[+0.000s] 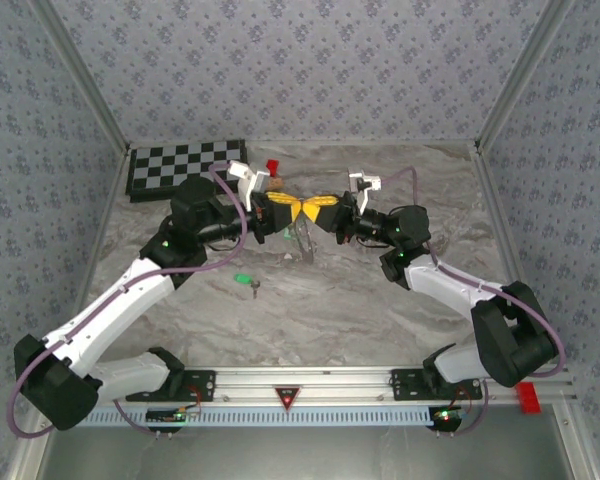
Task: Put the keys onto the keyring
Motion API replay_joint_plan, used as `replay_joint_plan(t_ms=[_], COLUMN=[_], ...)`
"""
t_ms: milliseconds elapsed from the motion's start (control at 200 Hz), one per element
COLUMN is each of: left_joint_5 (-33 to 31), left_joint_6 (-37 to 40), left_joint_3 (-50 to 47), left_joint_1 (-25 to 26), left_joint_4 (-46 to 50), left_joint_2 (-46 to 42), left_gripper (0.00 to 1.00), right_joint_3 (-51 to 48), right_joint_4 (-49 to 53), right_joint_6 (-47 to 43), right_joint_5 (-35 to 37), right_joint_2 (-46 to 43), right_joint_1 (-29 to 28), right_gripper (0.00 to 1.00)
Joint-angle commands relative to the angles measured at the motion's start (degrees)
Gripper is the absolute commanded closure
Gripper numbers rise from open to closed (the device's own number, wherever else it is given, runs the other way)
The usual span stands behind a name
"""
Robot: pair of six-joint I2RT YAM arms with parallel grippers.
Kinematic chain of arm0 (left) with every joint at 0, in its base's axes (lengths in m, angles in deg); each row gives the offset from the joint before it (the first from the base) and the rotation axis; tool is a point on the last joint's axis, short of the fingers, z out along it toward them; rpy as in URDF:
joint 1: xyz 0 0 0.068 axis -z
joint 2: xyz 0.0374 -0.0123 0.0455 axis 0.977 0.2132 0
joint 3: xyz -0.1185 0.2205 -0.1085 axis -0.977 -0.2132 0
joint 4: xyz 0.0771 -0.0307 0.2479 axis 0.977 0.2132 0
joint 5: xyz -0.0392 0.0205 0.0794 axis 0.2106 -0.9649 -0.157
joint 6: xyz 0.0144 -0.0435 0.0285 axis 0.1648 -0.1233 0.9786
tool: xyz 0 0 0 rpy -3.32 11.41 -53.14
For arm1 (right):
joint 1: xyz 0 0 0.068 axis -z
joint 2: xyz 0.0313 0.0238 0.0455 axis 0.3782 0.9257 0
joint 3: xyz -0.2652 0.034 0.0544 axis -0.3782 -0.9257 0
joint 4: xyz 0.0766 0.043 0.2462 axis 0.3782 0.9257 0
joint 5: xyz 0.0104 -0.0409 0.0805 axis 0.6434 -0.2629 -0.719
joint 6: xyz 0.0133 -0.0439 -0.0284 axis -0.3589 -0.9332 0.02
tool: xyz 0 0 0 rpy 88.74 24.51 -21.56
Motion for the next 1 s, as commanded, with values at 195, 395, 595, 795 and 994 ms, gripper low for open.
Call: replay_joint_plan(t_ms=[195, 395, 595, 795, 994], left_joint_5=[2.9, 2.7, 3.4, 4.1, 4.1], left_joint_6=[-0.5, 0.4, 1.4, 1.8, 1.8], left_joint_3=[1.7, 2.5, 2.8, 3.1, 3.5], left_joint_1=[-0.3, -0.3, -0.3, -0.3, -0.3], left_joint_4=[-2.6, -0.9, 0.8, 1.6, 1.8], left_joint_2=[0.6, 0.5, 0.5, 0.9, 1.6], left_gripper=[1.00, 1.00, 1.00, 1.00, 1.00], right_joint_3=[2.5, 1.7, 0.7, 0.9, 1.0], right_joint_4=[-1.3, 0.0, 2.2, 4.4, 4.3], right_joint_6=[-1.0, -1.7, -2.4, -3.7, -3.9], right_joint_5=[-0.5, 0.0, 0.4, -0.1, -1.3], right_joint_2=[-0.1, -0.3, -1.0, -1.2, -1.0], right_joint_1=[-0.4, 0.3, 2.3, 2.4, 1.9], right_gripper=[1.00, 0.97, 0.79, 0.83, 0.84])
